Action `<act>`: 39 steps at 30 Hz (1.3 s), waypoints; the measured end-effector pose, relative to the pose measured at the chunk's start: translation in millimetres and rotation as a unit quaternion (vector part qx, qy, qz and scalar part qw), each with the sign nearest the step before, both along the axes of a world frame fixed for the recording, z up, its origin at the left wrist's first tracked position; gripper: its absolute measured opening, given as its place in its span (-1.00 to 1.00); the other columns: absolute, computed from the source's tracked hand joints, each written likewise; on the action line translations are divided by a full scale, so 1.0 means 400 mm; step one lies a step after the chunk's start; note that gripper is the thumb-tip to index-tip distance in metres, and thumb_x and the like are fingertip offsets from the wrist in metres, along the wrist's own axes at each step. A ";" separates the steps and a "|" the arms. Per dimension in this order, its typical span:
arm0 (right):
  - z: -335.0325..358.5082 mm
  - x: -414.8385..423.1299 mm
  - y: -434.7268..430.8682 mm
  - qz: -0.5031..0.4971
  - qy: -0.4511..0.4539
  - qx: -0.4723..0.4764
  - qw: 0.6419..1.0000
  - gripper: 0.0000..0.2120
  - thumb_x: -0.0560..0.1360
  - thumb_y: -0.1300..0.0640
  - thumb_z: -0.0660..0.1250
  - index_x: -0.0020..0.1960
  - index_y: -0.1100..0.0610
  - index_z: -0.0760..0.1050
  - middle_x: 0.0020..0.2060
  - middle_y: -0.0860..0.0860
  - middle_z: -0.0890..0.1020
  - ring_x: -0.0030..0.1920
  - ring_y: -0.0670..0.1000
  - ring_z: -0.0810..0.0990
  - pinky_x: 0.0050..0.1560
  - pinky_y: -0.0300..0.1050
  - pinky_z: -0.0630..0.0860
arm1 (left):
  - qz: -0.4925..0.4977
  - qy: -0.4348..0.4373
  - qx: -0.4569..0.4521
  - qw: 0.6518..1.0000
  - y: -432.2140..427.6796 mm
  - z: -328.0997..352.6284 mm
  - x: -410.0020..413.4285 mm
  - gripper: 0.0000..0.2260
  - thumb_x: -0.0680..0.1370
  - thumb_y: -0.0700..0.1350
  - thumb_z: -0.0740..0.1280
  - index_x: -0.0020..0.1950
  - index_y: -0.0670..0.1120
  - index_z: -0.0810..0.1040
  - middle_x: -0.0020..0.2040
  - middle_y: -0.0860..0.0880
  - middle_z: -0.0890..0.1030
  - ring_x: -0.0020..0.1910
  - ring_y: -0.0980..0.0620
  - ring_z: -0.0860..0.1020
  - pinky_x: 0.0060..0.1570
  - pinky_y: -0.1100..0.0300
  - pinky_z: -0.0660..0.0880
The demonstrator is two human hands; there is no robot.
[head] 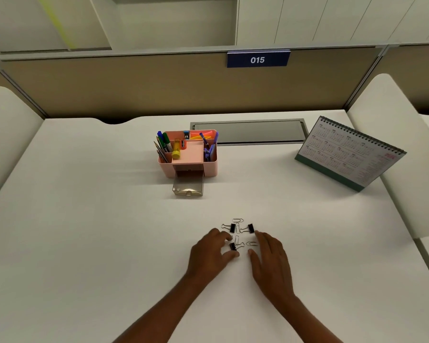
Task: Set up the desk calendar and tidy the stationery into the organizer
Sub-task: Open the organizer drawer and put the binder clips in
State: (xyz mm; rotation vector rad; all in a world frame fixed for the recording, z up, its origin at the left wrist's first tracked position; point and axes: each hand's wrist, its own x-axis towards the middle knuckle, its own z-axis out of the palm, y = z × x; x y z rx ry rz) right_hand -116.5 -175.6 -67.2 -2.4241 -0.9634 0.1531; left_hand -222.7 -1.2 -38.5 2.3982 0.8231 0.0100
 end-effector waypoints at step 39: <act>0.026 0.169 0.081 0.082 0.084 -0.047 0.992 -0.74 0.54 0.18 0.37 0.21 -0.03 0.55 0.10 -0.14 0.46 0.10 -0.07 0.49 -0.03 -0.13 0.55 | 0.099 0.187 0.189 0.959 0.451 0.116 0.212 -0.72 0.53 0.05 0.51 0.19 -0.04 0.71 0.03 -0.03 0.72 0.00 -0.03 0.64 -0.12 0.16 0.50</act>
